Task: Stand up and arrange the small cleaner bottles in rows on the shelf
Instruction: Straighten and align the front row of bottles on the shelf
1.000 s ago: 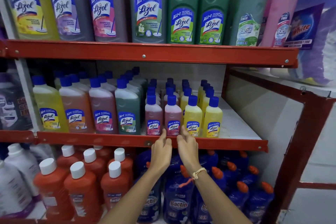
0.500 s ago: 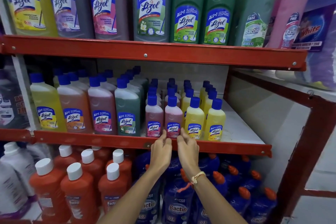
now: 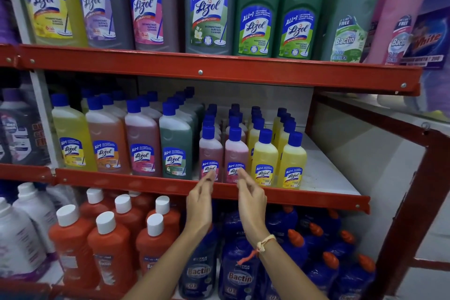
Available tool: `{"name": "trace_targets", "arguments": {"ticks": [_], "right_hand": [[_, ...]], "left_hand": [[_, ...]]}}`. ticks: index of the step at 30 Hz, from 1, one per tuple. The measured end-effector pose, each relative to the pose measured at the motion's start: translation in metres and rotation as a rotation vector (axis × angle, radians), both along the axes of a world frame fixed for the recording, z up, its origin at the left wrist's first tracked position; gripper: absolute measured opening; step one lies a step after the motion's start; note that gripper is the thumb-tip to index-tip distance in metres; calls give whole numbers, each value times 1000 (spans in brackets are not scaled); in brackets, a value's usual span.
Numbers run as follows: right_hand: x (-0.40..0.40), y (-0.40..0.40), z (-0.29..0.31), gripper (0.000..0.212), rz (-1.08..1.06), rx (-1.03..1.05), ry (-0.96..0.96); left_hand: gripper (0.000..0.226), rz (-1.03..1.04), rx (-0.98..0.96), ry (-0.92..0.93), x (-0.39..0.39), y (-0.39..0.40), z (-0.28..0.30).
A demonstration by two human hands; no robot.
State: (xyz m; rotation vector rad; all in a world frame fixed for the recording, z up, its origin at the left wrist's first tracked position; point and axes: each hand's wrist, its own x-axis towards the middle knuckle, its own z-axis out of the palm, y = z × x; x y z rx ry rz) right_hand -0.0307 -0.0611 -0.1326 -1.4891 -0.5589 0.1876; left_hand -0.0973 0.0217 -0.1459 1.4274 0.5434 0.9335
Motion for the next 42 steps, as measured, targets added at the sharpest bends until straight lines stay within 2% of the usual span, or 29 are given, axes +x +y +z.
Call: {"name": "trace_targets", "arguments": {"ticks": [4,9,12,15,18,20,23,28,30,42], "right_hand": [[-5,20,0,43,173,-16,88],[-6,38,-3,66,219,-53,149],[-7,38,0,64,229,-80,158],[-13,25,14,48,207,-113,30],[-7,11,40,33,67,-35,-215],[5,6,65,27,-29,2,-358],[31,10,98,29,-107,-39,-479],[56,28,111,59,-25,-321,-433],[56,33,110,61,-12,-367,-442],[72,35,108,62,33,-319,-435]], "left_hand": [[46,47,-127,-89,-9,15,8],[56,-2,-145,-23,-8,24,15],[59,-45,-149,-19,-9,26,17],[49,20,-56,-4,-14,28,17],[33,202,237,52,-22,34,32],[32,232,356,25,-21,41,55],[37,201,414,23,-10,54,94],[39,212,422,149,14,68,112],[44,197,426,181,19,70,110],[45,168,383,148,24,81,107]]}}
